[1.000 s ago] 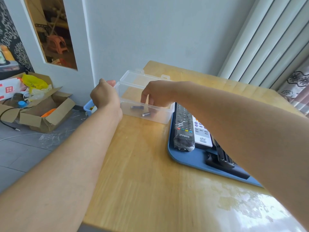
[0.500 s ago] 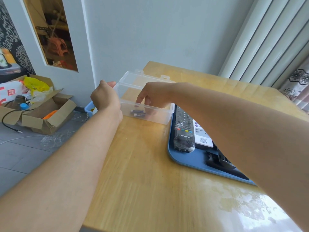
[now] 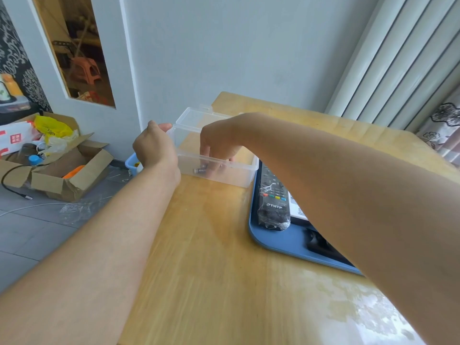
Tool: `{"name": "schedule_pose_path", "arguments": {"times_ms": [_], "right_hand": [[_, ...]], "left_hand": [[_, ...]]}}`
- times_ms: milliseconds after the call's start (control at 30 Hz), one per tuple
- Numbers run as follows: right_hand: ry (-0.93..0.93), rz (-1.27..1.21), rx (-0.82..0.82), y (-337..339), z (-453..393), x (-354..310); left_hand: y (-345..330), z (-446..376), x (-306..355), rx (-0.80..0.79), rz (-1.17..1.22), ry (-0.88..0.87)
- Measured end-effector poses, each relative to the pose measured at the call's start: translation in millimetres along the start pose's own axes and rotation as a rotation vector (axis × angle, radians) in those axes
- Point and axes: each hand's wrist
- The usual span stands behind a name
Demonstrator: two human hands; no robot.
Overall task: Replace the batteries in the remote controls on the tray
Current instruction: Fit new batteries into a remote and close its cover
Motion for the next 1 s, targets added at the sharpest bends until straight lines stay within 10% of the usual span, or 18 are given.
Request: {"name": "schedule_pose_path", "arguments": {"times_ms": [233, 367, 567, 733, 1000], "right_hand": [[0.087, -0.556, 0.335, 22, 65, 45], [0.221, -1.385, 0.488, -19, 145, 101], [0.224, -2.108, 0.552, -102, 211, 156], [0.154, -2.074, 0.411, -119, 237, 161], [0.074, -2.016, 0.442, -122, 245, 157]], "left_hand": [[5, -13, -6, 0.029, -0.057, -0.090], [4, 23, -5, 0.129, -0.326, -0.785], [-29, 166, -10, -0.574, -0.828, -0.972], [-48, 236, -34, -0.517, -1.382, -1.227], [-58, 250, -37, -0.469, -1.715, -1.090]]}}
Point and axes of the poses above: each hand's wrist, its own z-axis away from the middle knuckle, its own y-axis out of the back of the hand, x = y × z, and after that the axes turned 9 degrees about -z, right-handed
